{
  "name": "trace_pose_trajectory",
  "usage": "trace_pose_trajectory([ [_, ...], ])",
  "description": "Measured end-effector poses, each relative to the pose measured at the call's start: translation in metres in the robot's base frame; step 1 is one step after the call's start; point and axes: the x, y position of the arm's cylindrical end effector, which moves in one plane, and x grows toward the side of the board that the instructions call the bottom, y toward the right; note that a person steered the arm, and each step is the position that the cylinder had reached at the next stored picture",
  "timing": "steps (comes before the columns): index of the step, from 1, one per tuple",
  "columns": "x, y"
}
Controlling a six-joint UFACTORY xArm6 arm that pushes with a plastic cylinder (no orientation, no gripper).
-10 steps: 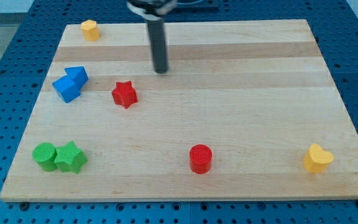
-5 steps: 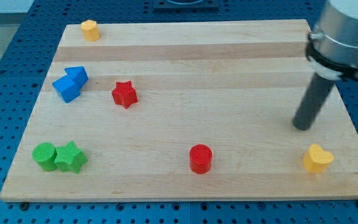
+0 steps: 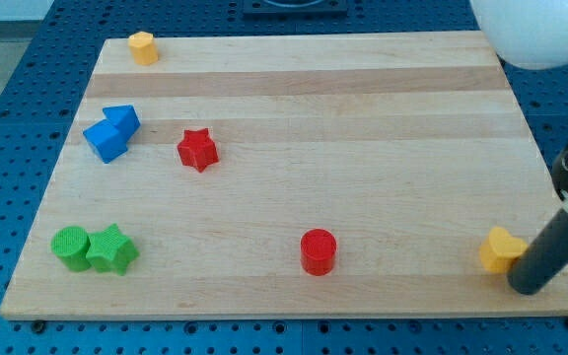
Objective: Push the yellow heart into yellow hexagon
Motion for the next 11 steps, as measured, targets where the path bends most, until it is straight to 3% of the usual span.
trace_pose_trajectory([
  [7, -0.162, -0.086],
  [11, -0.248, -0.196],
])
